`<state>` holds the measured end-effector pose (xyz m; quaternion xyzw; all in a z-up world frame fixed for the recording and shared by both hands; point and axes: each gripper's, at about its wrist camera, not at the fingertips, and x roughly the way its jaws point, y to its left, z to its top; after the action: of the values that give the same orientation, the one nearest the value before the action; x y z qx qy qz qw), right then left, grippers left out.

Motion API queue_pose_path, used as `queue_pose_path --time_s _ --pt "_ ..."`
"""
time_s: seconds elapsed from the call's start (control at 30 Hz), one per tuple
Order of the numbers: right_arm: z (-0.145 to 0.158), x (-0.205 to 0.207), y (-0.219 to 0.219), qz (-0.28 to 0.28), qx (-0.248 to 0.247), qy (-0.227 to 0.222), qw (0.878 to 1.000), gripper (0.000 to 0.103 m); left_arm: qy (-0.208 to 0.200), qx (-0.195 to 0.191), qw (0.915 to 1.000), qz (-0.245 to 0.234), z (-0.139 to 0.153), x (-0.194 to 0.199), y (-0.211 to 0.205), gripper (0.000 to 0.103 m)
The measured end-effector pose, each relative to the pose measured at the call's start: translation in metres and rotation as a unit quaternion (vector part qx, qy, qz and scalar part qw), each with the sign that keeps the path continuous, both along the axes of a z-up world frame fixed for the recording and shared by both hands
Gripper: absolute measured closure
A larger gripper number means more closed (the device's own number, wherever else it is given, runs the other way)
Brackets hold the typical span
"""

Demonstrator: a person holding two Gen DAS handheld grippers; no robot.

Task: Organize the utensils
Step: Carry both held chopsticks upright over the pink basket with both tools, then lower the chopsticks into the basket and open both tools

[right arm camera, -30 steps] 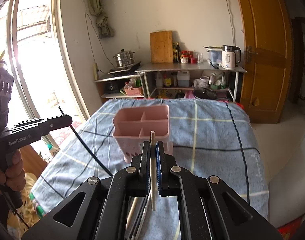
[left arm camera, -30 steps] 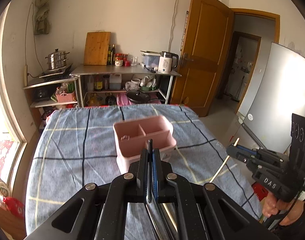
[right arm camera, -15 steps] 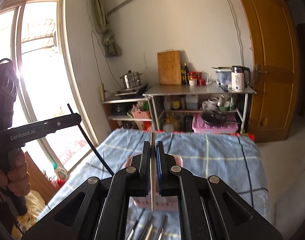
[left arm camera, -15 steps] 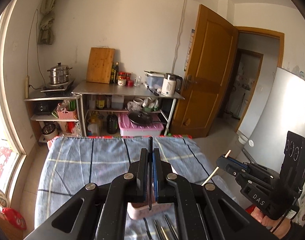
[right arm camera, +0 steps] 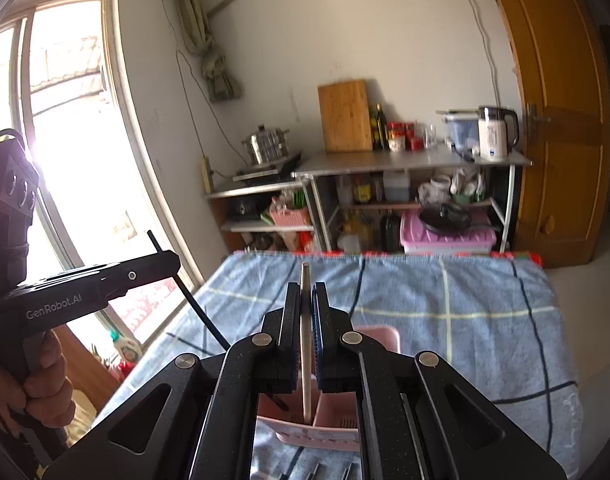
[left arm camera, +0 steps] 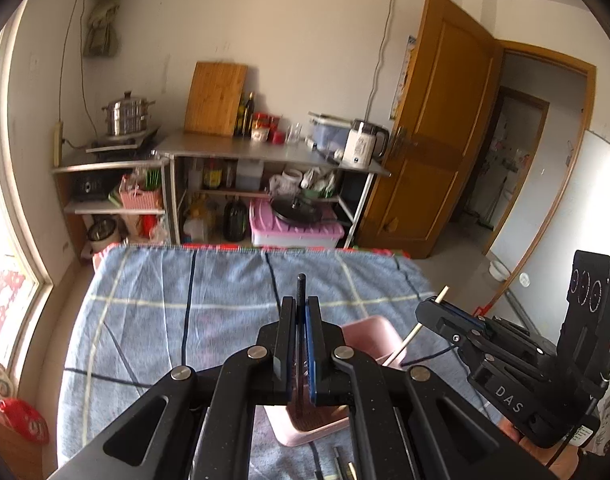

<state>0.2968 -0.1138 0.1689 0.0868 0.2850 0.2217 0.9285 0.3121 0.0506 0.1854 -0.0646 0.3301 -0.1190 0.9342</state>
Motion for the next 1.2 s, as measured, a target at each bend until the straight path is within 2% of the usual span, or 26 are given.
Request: queue_pose_path --time_s 0.2,0.33,0.43,0.6,0.9,1.2 --pt "-0.028 0.011 0.004 0.005 -0.012 0.03 0.999 0.097 0.023 0.0 0.9997 0.003 -0.032 0.006 0.004 0.099" --pt "-0.038 0.014 0.005 0.007 -0.021 0.043 0.999 0.097 0.025 -0.005 0.9996 0.008 -0.04 0.007 0.008 0.098" --pt "-0.042 0.015 0.006 0.006 -0.031 0.048 0.998 0.097 0.018 -0.009 0.9998 0.01 -0.039 0.003 0.012 0.093" --pt "-0.039 0.007 0.003 0.0 -0.039 0.043 0.998 0.091 -0.008 -0.013 0.9998 0.015 -0.028 -0.011 0.017 0.067" --pt "-0.023 -0.028 -0.008 -0.01 -0.052 0.016 0.998 0.089 -0.039 -0.004 0.9991 0.017 -0.016 -0.054 0.014 0.067" --pt "-0.019 -0.087 -0.023 -0.03 -0.074 -0.011 0.997 0.089 -0.054 -0.008 0.9984 0.016 -0.028 -0.117 0.002 0.067"
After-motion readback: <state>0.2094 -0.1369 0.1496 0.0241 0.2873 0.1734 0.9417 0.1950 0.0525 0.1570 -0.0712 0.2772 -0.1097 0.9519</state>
